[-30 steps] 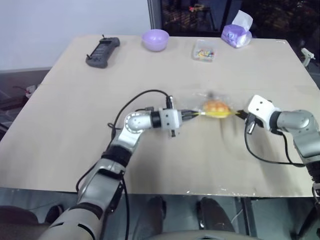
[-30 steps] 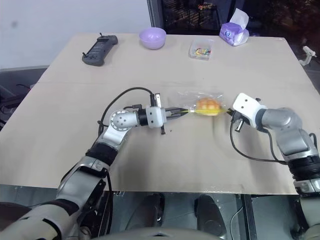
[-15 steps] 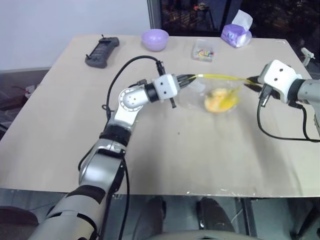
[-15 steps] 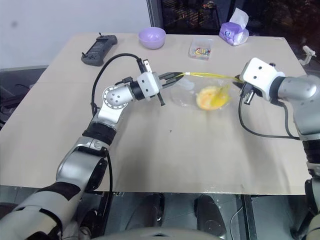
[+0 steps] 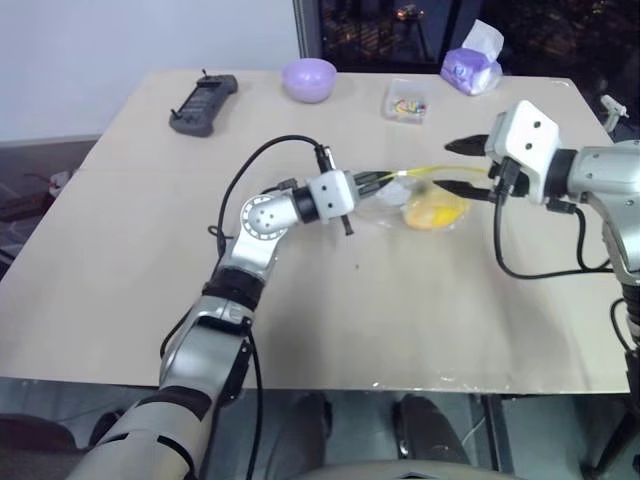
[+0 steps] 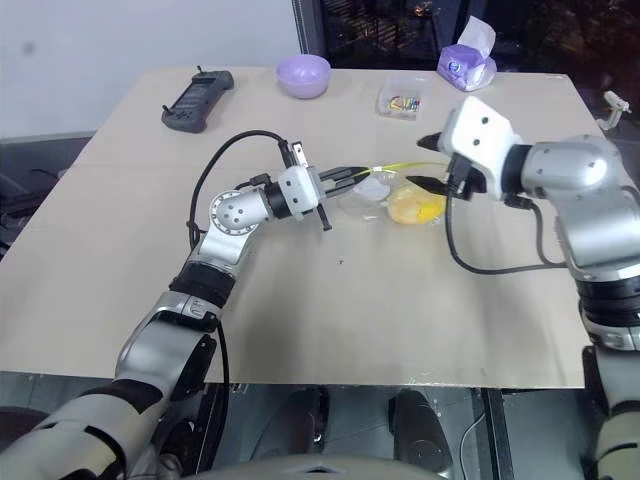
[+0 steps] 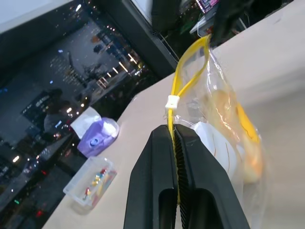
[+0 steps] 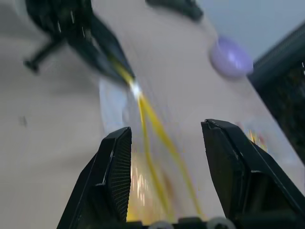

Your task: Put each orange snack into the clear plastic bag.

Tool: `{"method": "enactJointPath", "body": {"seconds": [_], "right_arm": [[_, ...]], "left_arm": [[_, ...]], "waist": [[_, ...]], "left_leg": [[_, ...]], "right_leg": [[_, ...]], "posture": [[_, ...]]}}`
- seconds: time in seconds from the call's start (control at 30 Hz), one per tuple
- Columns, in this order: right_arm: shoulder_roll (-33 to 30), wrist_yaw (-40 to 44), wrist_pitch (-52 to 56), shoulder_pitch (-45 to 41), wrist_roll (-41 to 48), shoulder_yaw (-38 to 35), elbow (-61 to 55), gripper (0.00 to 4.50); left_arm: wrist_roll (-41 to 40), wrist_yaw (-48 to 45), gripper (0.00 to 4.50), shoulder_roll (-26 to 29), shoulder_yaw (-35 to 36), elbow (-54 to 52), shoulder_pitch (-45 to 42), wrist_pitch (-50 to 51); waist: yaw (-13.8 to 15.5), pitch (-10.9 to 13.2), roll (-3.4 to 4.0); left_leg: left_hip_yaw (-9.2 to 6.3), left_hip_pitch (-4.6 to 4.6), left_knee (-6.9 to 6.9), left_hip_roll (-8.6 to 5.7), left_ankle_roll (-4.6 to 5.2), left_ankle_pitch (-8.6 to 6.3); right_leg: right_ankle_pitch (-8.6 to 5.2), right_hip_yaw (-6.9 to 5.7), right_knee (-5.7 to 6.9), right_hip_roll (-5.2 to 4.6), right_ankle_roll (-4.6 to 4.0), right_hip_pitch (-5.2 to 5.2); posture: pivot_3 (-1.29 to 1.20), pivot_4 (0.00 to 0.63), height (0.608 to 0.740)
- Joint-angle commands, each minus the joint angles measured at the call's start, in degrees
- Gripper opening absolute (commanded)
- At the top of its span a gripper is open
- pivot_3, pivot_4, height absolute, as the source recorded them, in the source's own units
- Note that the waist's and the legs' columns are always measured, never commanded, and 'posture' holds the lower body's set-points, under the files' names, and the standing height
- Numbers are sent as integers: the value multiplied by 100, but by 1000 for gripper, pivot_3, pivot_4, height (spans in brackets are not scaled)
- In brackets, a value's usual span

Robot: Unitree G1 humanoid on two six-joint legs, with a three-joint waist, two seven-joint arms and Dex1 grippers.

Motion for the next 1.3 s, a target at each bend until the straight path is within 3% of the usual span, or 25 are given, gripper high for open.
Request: {"method": "enactJointPath", "body": {"seconds": [0.03, 0.13, 0.5, 0.6, 0.67, 0.7, 1.03, 1.13, 1.3], "right_arm": [[259, -176, -256, -197, -270, 310, 69, 2546], [505, -324, -799, -303, -679, 634, 522, 2546], [790, -323, -1360, -553, -922, 655, 1041, 2546], [794, -255, -1375, -524, -894, 625, 999, 1831], [783, -249, -1361, -484, -913, 634, 969, 895], [771, -254, -1362, -473, -940, 643, 968, 747], [714, -152, -1375, -401, -1014, 641, 921, 747], [716, -117, -1390, -399, -1005, 640, 901, 32], [718, -114, -1408, -400, -1037, 628, 885, 32]], "left_arm": [[-130, -37, 0, -2, 66, -246, -39, 16], [-121, -37, 0, -5, 66, -272, -24, 24], [-94, -46, 0, 71, 89, -313, 51, 34], [-83, -46, 0, 83, 82, -285, 61, 18], [-70, -47, 0, 80, 72, -267, 54, 3], [-68, -52, 0, 79, 68, -260, 48, -6], [-25, -84, 0, 96, 40, -226, 35, -105], [-22, -81, 0, 97, 40, -219, 35, -104], [-5, -64, 0, 106, 46, -138, 5, -123]], "waist": [[5, 0, 0], [-6, 0, 0], [-9, 0, 0], [-9, 0, 1], [-9, 0, 1], [-9, 0, 1], [-9, 0, 1], [-9, 0, 1], [-9, 0, 1]], "left_leg": [[0, -1, 0, -1, 0, 0], [1, 0, 1, -1, 0, 0], [-1, -1, 0, -1, -18, 10], [-1, -1, 0, -1, -18, 10], [-2, -1, 0, -1, -18, 10], [-1, -1, 0, -1, -17, 10], [-1, -1, 0, -1, -18, 10], [-1, -1, 0, -1, -17, 10], [-1, -1, 0, -1, -17, 10]], "right_leg": [[0, 0, 0, -1, 0, 0], [0, 1, 0, -1, 0, -1], [0, -1, 1, 0, 0, -2], [0, -1, 1, 0, 0, -2], [0, -1, 1, 0, 0, -2], [0, -1, 1, 0, 0, -2], [0, -1, 1, 0, 0, -2], [0, -1, 1, 0, 0, -2], [0, -1, 1, 0, 0, -2]], "posture": [[0, 150, 740], [0, 150, 740], [0, 150, 740], [0, 150, 740], [0, 150, 740], [0, 150, 740], [0, 150, 740], [0, 150, 740], [0, 150, 740]]}}
